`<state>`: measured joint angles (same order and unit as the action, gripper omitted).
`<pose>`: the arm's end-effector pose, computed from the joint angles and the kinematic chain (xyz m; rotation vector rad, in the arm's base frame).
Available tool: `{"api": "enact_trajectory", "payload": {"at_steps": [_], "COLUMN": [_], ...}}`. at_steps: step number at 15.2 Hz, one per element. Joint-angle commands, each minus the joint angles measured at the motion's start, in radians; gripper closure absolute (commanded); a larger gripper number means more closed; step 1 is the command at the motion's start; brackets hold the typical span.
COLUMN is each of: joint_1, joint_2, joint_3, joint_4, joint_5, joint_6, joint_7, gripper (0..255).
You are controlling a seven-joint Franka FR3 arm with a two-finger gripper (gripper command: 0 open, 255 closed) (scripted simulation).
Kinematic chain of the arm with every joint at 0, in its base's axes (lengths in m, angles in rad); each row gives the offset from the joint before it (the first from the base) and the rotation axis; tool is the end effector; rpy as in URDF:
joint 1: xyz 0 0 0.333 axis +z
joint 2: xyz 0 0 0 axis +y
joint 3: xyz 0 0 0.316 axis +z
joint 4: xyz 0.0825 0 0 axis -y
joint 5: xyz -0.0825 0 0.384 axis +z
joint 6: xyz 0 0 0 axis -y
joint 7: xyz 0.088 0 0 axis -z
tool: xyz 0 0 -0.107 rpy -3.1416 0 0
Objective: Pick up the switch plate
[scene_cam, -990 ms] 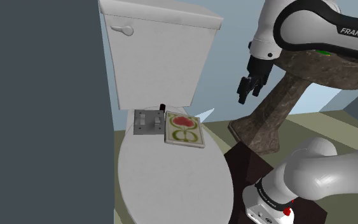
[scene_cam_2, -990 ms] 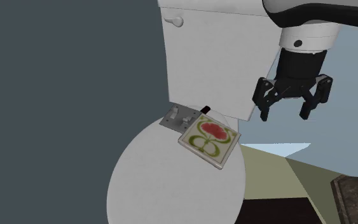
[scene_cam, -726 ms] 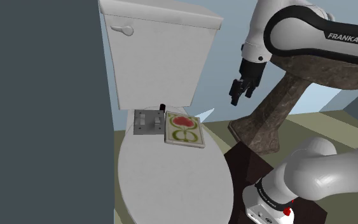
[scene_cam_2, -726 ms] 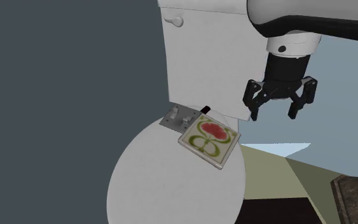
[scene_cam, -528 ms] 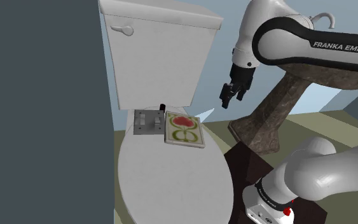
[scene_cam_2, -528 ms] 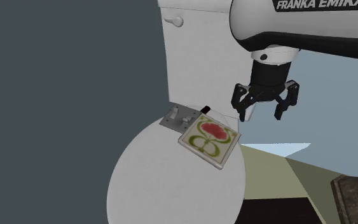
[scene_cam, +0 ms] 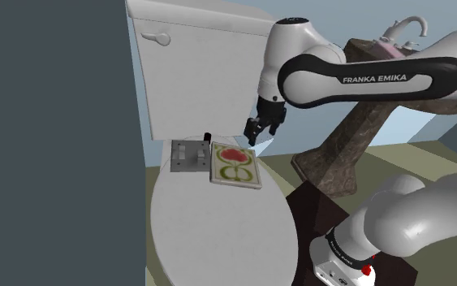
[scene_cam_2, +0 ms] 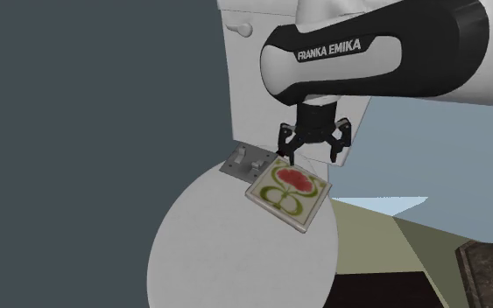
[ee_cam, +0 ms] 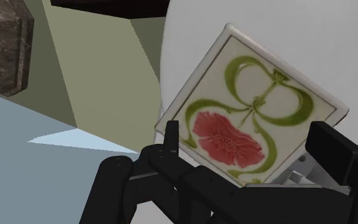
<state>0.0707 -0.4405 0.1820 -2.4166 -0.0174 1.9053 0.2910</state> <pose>0.3931 0.1034 0.4626 3.0293 -0.0787 -0.0765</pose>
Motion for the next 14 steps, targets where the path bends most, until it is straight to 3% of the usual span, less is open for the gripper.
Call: {"api": "enact_trajectory", "payload": {"at_steps": [1, 7, 14], "joint_1": [0.001, 0.002, 0.023], "joint_2": [0.065, 0.272, 0.535], "joint_3": [0.025, 0.099, 0.145], "joint_4": [0.012, 0.098, 0.266], "joint_5": [-0.012, -0.089, -0.258], "joint_6": [0.07, 0.224, 0.333], "joint_7": [0.036, 0.167, 0.349], "gripper": [0, 0, 0]}}
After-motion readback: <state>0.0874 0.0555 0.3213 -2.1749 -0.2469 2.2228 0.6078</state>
